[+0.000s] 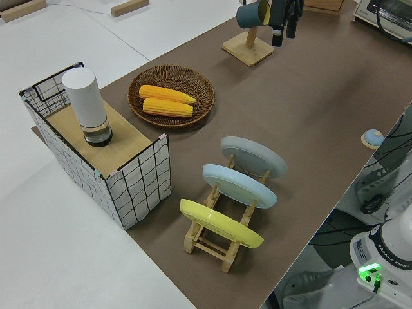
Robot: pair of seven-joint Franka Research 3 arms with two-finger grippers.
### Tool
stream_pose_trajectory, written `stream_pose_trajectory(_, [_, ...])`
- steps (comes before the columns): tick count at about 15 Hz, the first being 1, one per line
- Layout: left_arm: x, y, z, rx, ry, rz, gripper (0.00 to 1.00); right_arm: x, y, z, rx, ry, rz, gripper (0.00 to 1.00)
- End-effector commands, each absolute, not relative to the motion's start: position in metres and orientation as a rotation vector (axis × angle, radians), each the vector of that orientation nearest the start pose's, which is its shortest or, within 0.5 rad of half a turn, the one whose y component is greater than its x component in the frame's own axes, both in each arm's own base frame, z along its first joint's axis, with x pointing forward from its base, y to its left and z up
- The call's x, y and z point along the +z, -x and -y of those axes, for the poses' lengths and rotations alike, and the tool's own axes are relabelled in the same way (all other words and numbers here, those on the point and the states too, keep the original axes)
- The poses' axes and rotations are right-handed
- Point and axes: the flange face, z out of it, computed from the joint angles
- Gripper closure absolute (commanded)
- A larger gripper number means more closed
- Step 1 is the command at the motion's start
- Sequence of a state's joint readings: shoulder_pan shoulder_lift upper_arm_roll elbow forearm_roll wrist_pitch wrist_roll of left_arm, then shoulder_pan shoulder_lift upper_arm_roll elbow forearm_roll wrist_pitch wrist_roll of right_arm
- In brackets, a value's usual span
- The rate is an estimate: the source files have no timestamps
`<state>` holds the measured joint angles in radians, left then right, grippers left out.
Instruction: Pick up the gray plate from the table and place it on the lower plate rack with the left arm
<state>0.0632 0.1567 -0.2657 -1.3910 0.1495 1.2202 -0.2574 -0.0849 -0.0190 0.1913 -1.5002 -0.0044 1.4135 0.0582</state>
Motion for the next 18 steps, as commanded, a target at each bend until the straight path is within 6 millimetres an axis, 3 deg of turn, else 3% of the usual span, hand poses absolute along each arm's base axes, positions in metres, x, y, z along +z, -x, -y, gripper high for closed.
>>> stream_pose_trajectory(1, [0.629, -0.552, 0.063, 0.381, 3.102, -0.142, 0.01, 0.657, -0.527, -0.058, 0.116, 3.146, 0.075, 0.011])
stream_pose_trajectory(6, [0.656, -0.545, 0.048, 0.248, 3.181, -0.212, 0.02, 0.657, -0.527, -0.058, 0.116, 3.146, 0.075, 0.011])
stream_pose_trajectory(8, [0.673, -0.534, 0.050, 0.163, 3.176, -0.253, 0.02, 0.657, -0.527, -0.058, 0.116, 3.146, 0.075, 0.011])
stream_pose_trajectory(12, [0.663, -0.515, 0.053, 0.094, 3.150, -0.236, 0.02, 0.657, -0.527, -0.058, 0.116, 3.146, 0.075, 0.011])
stream_pose_trajectory(15, [0.643, -0.514, 0.055, 0.066, 3.143, -0.230, 0.00, 0.657, -0.527, -0.057, 0.114, 3.146, 0.073, 0.013])
stream_pose_trajectory(18, [0.640, -0.517, 0.058, 0.077, 3.143, -0.240, 0.00, 0.657, -0.527, -0.058, 0.116, 3.146, 0.075, 0.011])
